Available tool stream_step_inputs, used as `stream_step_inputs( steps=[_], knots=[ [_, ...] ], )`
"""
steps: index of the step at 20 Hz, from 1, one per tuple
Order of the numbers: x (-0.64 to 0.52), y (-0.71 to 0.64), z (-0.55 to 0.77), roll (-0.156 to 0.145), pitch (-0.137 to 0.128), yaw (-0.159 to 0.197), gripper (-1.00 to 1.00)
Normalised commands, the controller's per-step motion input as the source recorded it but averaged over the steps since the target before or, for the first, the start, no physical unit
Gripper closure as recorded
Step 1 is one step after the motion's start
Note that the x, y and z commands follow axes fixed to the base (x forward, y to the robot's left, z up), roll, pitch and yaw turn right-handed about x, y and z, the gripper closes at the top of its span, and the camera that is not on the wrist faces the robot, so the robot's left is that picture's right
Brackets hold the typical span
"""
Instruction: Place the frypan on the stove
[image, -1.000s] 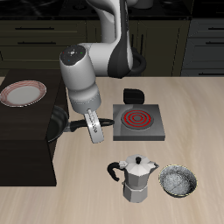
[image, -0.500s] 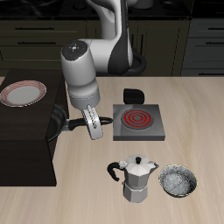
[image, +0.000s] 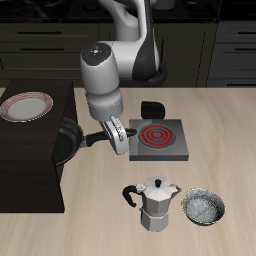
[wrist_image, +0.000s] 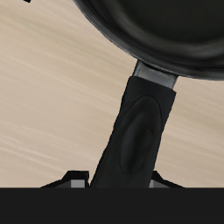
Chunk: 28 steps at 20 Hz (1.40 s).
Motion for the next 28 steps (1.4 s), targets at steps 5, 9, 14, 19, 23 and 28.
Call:
stream_step_inputs(
  steps=[5, 9, 14, 19, 23, 28],
  knots=[
    [-0.08, 0.21, 0.09, 0.004, -0.009, 0.071, 1.0],
    [-0.08, 0.1, 0.15, -0.032, -0.012, 0.057, 1.0],
    [-0.08, 0.06, 0.1, -0.046, -0.01, 0.053, 1.0],
    [-0.12, 0.08, 0.14, -0.035, -0.031, 0.078, 1.0],
    [-0.16, 0.07, 0.17, -0.022, -0.023, 0.064, 1.0],
    [-0.09, 0.18, 0.17, 0.027, -0.033, 0.04, 1.0]
  ],
)
